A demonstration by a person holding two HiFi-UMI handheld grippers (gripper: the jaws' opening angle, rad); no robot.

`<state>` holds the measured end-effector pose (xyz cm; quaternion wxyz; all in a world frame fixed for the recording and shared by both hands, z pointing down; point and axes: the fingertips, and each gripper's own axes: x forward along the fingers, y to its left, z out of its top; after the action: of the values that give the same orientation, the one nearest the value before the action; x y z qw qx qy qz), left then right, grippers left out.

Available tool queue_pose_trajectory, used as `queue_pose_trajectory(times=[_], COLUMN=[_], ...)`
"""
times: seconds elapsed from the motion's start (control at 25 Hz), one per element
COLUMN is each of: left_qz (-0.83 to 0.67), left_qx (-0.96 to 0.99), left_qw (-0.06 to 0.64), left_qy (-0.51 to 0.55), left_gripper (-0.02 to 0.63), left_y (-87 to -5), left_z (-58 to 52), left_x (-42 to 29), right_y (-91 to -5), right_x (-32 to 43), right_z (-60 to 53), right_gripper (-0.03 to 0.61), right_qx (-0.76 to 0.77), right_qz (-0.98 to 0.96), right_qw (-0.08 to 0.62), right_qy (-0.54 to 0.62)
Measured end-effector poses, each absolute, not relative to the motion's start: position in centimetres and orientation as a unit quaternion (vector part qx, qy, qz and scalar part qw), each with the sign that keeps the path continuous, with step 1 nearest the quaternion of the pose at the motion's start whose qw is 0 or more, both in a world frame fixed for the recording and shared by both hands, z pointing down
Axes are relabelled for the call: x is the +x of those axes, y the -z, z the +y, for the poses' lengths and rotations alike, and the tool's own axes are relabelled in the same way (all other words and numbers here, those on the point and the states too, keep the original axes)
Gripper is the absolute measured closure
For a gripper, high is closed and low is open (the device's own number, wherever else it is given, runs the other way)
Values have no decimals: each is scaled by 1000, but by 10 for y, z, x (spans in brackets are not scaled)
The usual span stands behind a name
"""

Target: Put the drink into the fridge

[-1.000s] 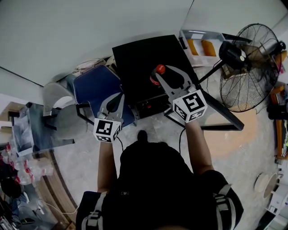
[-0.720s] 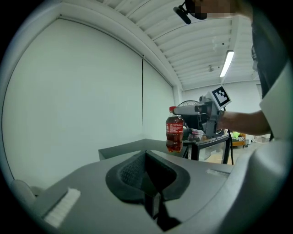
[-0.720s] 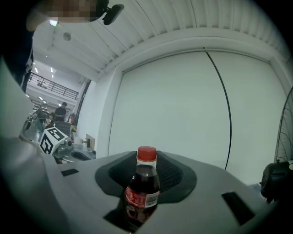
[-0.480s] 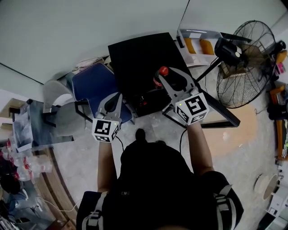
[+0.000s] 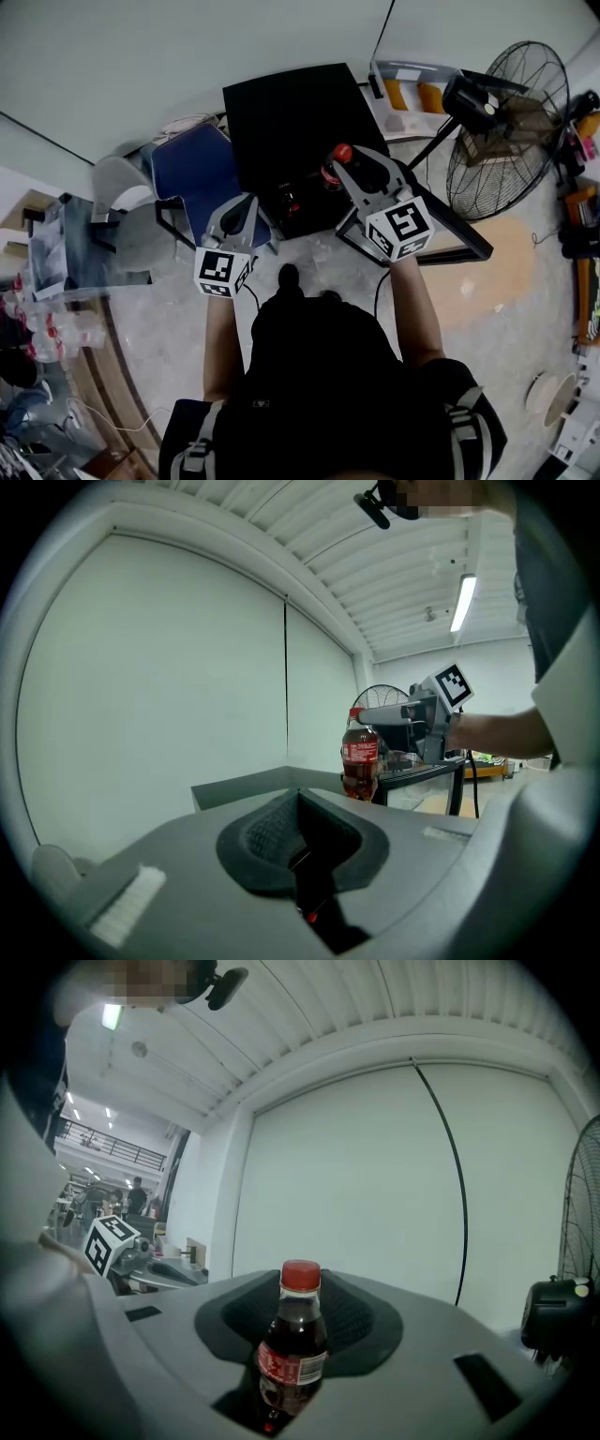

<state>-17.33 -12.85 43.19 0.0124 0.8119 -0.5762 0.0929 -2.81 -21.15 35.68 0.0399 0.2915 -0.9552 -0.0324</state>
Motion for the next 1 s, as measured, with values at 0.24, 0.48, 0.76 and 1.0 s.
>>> queue_pose_trajectory(times=[0.24, 0.48, 0.76, 1.0], left_qz=[-589, -601, -616, -619], left_qx=[802, 794, 782, 779], left_qw=[15, 18, 23, 22], left_qy=[-95, -91, -95, -102], left_gripper=[612, 612, 612, 612], left_y=[-433, -437, -441, -444], left_z=[-108, -87, -66, -55], left_x=[-159, -136, -114, -110], right_y=[-363, -378, -400, -423], right_x=[-12, 9, 32, 40], right_z=[-196, -179, -170, -153], right_gripper=[443, 443, 443, 443], right_qx=[283, 271, 265, 268], right_qz=[-957, -960, -962, -961], right_qw=[45, 57, 66, 67], right_qy=[32, 31, 23, 20])
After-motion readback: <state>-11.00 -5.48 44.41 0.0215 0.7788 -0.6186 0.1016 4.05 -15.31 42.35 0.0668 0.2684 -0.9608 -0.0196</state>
